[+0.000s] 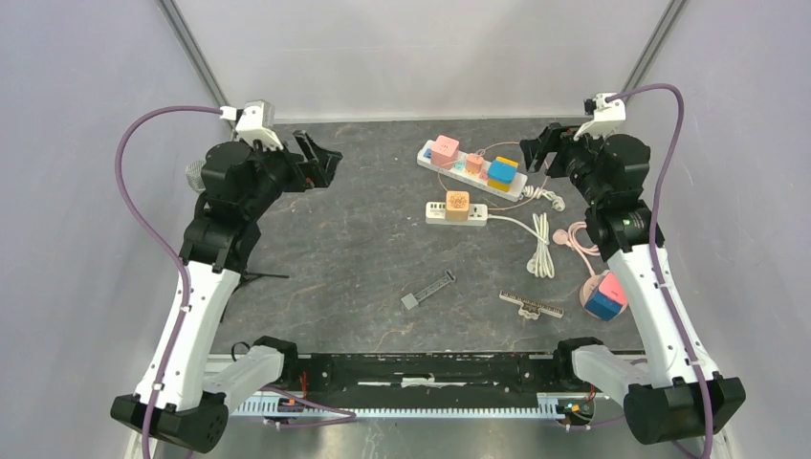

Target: Pull the plug off the socket

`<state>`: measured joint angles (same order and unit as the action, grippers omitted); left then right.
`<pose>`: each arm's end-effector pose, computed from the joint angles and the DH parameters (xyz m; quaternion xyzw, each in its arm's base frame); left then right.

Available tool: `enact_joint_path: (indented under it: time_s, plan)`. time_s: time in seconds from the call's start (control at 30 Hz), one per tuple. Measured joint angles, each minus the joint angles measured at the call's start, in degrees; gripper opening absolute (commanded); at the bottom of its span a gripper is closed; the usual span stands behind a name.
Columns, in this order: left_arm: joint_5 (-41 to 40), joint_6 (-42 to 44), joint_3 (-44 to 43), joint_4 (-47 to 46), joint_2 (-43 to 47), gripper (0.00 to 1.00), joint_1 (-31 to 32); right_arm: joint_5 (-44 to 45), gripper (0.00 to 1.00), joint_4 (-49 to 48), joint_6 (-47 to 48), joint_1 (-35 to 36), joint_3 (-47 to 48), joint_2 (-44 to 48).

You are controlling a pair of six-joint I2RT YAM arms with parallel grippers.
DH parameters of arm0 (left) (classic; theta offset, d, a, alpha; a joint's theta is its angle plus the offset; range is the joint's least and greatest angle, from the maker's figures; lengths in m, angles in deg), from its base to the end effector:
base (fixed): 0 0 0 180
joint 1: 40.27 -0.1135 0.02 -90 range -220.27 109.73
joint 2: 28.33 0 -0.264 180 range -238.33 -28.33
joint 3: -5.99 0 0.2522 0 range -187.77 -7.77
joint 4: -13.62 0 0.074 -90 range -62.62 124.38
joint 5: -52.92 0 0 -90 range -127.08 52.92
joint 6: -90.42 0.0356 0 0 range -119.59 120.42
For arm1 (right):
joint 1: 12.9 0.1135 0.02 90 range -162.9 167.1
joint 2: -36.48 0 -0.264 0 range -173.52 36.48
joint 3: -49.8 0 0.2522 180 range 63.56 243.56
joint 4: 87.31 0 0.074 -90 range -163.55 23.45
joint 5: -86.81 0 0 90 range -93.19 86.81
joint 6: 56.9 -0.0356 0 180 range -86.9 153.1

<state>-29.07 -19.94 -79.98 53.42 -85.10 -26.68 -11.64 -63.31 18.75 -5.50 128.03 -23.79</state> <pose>0.1960 -0.0525 0.4373 -0.0008 0.7688 -0.2374 0.5938 0.2349 0.0358 0.4090 -0.0043 0.7430 0.1796 0.6447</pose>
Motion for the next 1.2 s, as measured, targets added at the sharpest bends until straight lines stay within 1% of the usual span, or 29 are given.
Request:
enact_joint_path:
  time_s: [0.1, 0.23, 0.3, 0.4, 0.5, 0.57, 0.63, 0.7, 0.73, 0.83, 0.93, 1.0, 1.13, 1.2]
  plan:
    - [1.38, 0.02, -0.55, -0.42, 0.31, 1.00, -0.02, 0.44, 0.93, 0.11, 0.00, 0.00, -0.20, -0.04]
    - [8.74, -0.15, -0.57, -2.12, 0.28, 1.00, -0.07, -0.66, 0.98, -0.76, 0.11, 0.00, -1.81, -0.26]
    - [12.26, -1.20, -0.57, -3.39, -0.20, 1.00, -0.07, -2.38, 0.97, -1.16, 0.07, 0.00, -2.34, -1.07]
    - [16.00, -6.60, 0.02, -6.08, -1.68, 1.00, -0.37, -6.60, 0.94, -1.95, -0.39, 0.00, -2.36, -3.63]
    - [20.37, -13.97, 4.28, -12.79, -2.64, 1.00, -1.77, -11.10, 0.95, -2.78, -1.79, 0.00, -2.62, -6.36]
    - [23.71, -17.86, 7.69, -17.90, -3.74, 1.00, -2.34, -12.70, 0.97, -3.54, -2.97, 0.00, -3.98, -7.17]
    - [25.64, -19.50, 8.41, -19.37, -6.14, 1.00, -2.25, -13.53, 0.98, -5.14, -4.37, 0.11, -6.86, -7.15]
    - [26.21, -19.71, 7.98, -18.75, -8.85, 1.00, -1.44, -13.29, 0.98, -6.12, -5.60, 0.48, -9.68, -7.13]
    - [25.75, -19.15, 7.54, -17.79, -10.14, 1.00, -0.55, -12.59, 0.98, -6.16, -6.32, 0.79, -11.06, -7.13]
    - [22.01, -15.85, 6.10, -13.35, -12.85, 1.00, 4.79, -9.40, 0.98, -5.40, -8.20, 2.05, -14.01, -7.26]
    - [16.35, -12.68, 5.53, -9.97, -14.51, 1.00, 11.39, -5.70, 0.98, -4.59, -9.09, 4.04, -14.73, -8.24]
    - [13.33, -11.80, 5.64, -8.90, -15.89, 1.00, 14.36, -3.74, 0.98, -4.59, -9.44, 5.68, -14.73, -9.44]
    - [7.89, -11.47, 7.48, -9.07, -19.30, 1.00, 16.85, 1.11, 0.98, -4.28, -9.64, 10.14, -14.78, -12.20]
    - [5.95, -11.58, 8.41, -9.01, -21.38, 0.97, 17.35, 3.82, 0.98, -4.11, -9.62, 12.79, -14.78, -13.68]
